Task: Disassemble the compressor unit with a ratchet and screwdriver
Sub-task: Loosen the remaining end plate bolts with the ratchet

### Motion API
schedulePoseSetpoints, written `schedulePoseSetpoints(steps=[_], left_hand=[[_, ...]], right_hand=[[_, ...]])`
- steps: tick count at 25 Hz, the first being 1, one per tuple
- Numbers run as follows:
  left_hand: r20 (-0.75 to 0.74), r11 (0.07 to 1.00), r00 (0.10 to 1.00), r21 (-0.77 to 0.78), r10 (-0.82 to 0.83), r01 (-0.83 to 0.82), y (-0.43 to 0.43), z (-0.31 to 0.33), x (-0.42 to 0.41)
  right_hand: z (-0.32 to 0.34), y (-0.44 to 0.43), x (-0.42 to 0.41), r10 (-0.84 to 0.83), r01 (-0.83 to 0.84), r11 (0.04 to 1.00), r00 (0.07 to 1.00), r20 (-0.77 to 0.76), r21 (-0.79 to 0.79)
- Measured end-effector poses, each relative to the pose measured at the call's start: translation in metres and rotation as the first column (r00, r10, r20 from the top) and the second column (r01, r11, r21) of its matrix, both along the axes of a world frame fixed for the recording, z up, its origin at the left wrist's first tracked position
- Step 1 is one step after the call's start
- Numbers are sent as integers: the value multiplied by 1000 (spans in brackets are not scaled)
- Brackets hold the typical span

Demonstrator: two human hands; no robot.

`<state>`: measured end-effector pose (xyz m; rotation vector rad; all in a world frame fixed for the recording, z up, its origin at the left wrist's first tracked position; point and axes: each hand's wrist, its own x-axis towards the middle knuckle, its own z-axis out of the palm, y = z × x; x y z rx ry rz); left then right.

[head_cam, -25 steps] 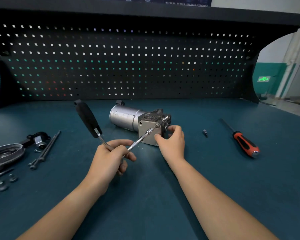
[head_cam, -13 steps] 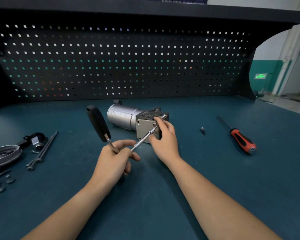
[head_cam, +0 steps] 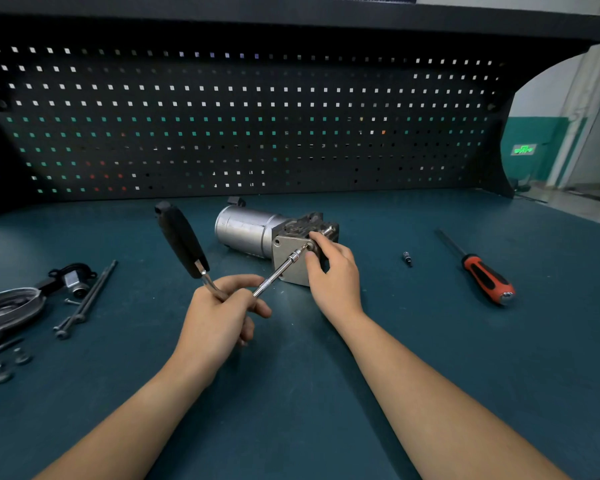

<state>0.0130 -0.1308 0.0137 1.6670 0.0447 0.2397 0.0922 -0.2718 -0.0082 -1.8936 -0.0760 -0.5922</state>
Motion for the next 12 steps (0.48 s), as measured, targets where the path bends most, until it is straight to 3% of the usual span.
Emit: schedulePoseSetpoints(steps=[12], left_hand=[[8, 1000, 1000, 5, -5, 5, -2, -4, 3]], right_hand=[[0, 1, 1, 7, -7, 1000, 1000, 1, 9]])
